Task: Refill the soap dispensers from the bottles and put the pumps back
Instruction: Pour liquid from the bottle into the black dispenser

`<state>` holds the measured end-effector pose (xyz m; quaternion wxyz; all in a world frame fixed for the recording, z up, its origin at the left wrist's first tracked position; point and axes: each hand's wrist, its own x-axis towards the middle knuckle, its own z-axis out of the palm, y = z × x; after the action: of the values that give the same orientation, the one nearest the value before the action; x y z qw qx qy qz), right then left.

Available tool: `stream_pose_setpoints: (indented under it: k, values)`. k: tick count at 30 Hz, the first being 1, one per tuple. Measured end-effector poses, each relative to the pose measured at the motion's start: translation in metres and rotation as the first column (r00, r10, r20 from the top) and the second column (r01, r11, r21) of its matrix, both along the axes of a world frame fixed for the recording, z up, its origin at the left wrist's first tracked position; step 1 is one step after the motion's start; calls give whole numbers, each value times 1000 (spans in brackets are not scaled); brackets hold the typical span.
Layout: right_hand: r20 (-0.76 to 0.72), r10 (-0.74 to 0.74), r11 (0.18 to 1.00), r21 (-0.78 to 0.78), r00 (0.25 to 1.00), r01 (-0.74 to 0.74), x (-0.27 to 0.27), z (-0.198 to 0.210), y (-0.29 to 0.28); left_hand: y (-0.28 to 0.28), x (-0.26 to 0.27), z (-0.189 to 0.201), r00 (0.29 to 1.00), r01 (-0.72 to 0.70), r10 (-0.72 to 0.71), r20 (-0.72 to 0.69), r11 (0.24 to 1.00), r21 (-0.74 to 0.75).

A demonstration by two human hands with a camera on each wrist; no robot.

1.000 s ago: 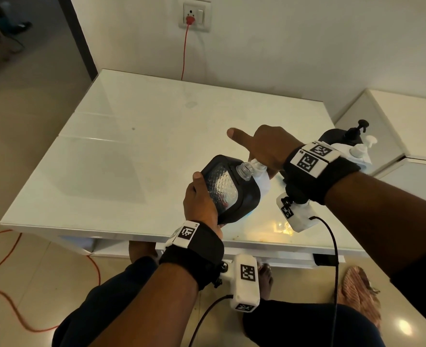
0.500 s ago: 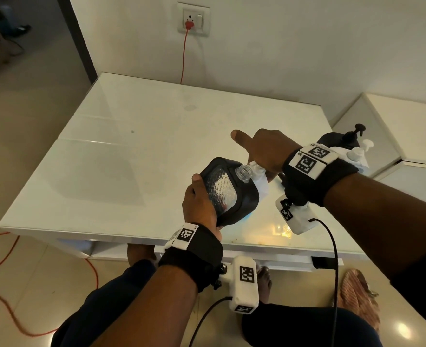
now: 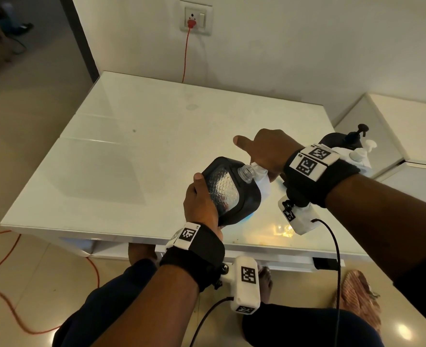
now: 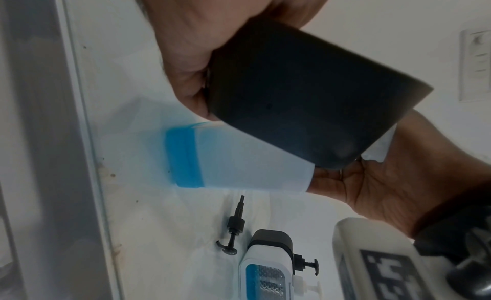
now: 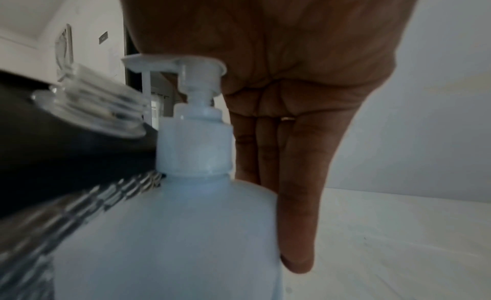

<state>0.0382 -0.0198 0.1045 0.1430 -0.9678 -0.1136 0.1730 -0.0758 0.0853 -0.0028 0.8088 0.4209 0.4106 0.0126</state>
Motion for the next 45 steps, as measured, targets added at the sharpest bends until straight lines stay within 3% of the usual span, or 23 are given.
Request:
stream_pose_setpoints:
  k: [5,12,19,28,30,35,41,45]
  values:
    - [-19,-3,1000,4,1000,3,2,2,0,0,0,-3,1000,23,-22,-21,999,38]
    - [133,69,992,-112,989,-54,4,-11,-2,1,0,-6,999,28,-27,-22,998,48]
    - [-19,-6,998,54,1000,7,4,-3,-4,0,-1,-8,999,40,-39,-19,997,67]
    - [116,33,997,-67,993,-26,-1,-5,-1,1,0,-8,1000,15,-17,27,997,80]
    - [108,75,995,-73,991,-67,0,-6,-1,1,0,-6,999,19,-21,25,996,86]
    - [-29,15,1000,12,999,-15,1,1,-1,1,-1,-2,1000,22,-24,16,996,85]
    - [103,35,996,-90,994,-26,-4,-2,2,1,-2,-5,1000,0,0,1,994,105]
    - [114,87,991,-111,990,-74,-1,-5,1,2,0,-5,1000,-6,5,2,997,81]
